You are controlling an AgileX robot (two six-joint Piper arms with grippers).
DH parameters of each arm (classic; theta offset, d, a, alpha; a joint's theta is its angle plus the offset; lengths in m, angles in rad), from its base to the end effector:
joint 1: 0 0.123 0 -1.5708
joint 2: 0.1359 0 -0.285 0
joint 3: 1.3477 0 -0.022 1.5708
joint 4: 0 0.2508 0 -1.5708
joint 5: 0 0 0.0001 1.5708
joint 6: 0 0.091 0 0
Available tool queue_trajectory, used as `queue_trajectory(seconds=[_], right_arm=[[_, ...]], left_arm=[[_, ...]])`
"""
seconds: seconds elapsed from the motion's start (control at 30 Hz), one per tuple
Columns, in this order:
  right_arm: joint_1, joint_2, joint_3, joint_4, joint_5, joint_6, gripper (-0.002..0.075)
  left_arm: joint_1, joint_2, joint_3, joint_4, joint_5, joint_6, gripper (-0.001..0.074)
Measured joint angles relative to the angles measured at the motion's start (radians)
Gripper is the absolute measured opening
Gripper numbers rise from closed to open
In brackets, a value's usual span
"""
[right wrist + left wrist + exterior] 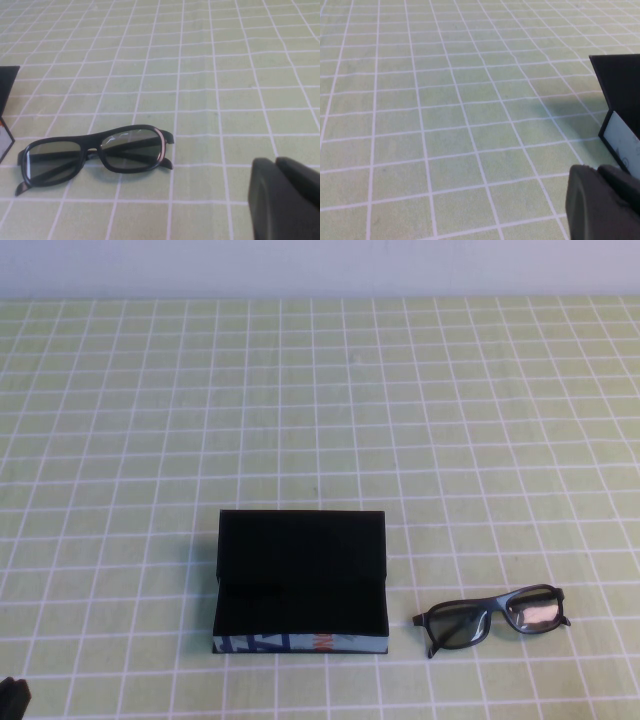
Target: Return glasses to glasses case
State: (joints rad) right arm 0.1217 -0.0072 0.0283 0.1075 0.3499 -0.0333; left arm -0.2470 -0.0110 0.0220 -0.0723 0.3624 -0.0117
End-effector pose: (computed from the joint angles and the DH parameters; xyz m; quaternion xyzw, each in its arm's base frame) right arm 0.0527 0.0098 0.1727 -0.0326 0.7987 0.0714 0.5966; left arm 0.0507 -0.0152 0.1738 0.0747 0.7969 -0.1075 0.5897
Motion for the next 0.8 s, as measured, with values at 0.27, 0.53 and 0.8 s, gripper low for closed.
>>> queue_trajectory(seconds=[0.27,0.53,0.8], right_arm=[[0.000,0.000,0.000,0.000,0.000,0.000,-0.0018],[0.000,0.000,0.000,0.000,0.000,0.000,-0.0018],[0.000,0.000,0.000,0.000,0.000,0.000,-0.0018]], left_arm=[[0.000,0.000,0.000,0.000,0.000,0.000,-0.0003],[0.000,0.000,0.000,0.022,0.000,0.000,-0.0003],[0.000,0.000,0.000,0.057,-0.056,0.002,-0.0003]])
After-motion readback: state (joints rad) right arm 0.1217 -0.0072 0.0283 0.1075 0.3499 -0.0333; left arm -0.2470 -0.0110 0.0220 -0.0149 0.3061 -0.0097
